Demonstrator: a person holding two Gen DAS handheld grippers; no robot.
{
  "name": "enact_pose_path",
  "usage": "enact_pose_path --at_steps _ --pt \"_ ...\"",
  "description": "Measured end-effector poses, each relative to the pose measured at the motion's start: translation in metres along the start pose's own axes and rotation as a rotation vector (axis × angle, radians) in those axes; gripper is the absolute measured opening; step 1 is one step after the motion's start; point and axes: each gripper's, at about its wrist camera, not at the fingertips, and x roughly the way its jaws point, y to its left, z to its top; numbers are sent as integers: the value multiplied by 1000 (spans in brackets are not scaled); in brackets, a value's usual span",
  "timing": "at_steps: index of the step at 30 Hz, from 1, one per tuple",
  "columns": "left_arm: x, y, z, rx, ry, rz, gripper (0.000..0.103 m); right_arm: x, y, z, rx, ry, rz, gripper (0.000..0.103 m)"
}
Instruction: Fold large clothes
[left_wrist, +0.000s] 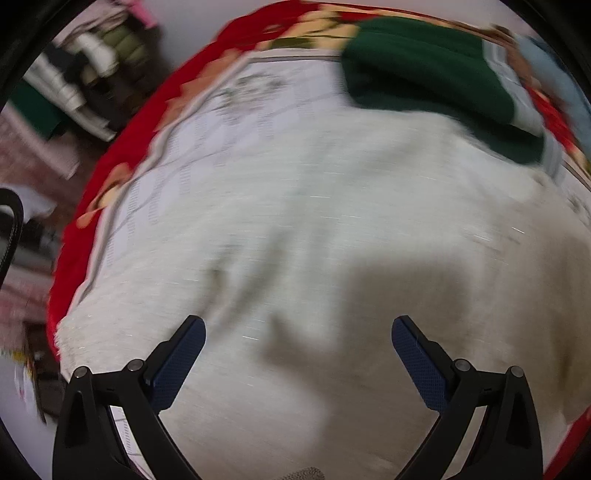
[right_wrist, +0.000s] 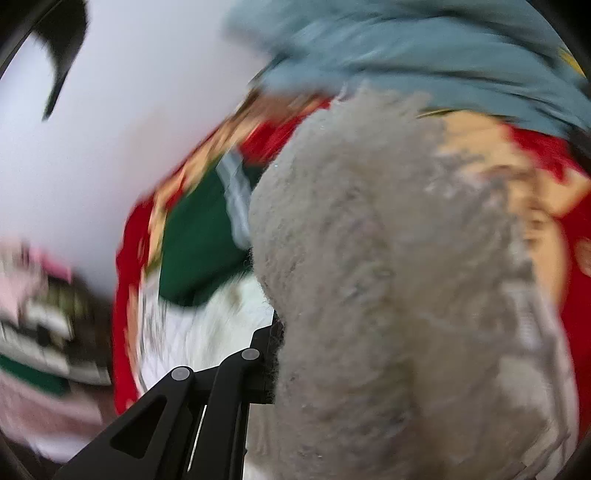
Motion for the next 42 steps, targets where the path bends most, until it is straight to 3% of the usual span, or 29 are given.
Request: enact_pose_path --at_steps 3,5,7,9,10,11,13,17,21,24,26,30,32,33,35,38,39,40,42 --pt "17 34 -2 -49 12 41 103 81 78 -33 -209 138 -25 8" --pt "28 55 -7 -69 25 67 103 120 109 -63 -317 204 -69 8" --pt "38 72 -12 -82 42 83 103 154 118 -93 -403 292 -117 9" --pt "43 89 -16 -102 55 88 103 182 129 -118 -483 383 -175 19" --pt "44 95 -17 -109 59 86 103 188 134 -124 -512 396 -168 35" --pt "43 104 -18 -121 63 77 103 185 139 -125 -519 391 -126 59" --pt "34 118 -23 -146 64 59 103 163 148 -120 -487 400 25 79" --pt "13 155 -38 -203 94 11 103 95 131 -99 -328 370 195 79" --pt "9 190 -63 -302 176 -24 103 64 88 -83 -183 380 133 79" --pt "29 229 -85 -445 265 -81 103 77 62 -79 -138 433 92 78" --pt "45 250 -97 -553 293 -135 102 87 47 -91 -138 471 77 66" --pt "89 291 -117 -851 312 -354 102 109 35 -117 -159 488 43 66" --pt "108 304 -121 -961 301 -414 100 122 36 -130 -143 497 30 66" --pt "116 310 -121 -1015 292 -420 97 124 35 -132 -131 499 25 66" --pt "127 325 -113 -1084 231 -361 91 128 31 -139 -101 500 22 66" --pt "131 338 -83 -1026 125 -197 48 135 32 -152 -70 523 -2 66" --pt "134 342 -72 -1005 92 -169 24 136 35 -153 -70 533 -16 66" --pt "137 345 -60 -984 65 -160 15 135 41 -154 -72 536 -19 66" --pt "142 353 -32 -945 18 -154 12 135 54 -155 -92 525 -13 66"
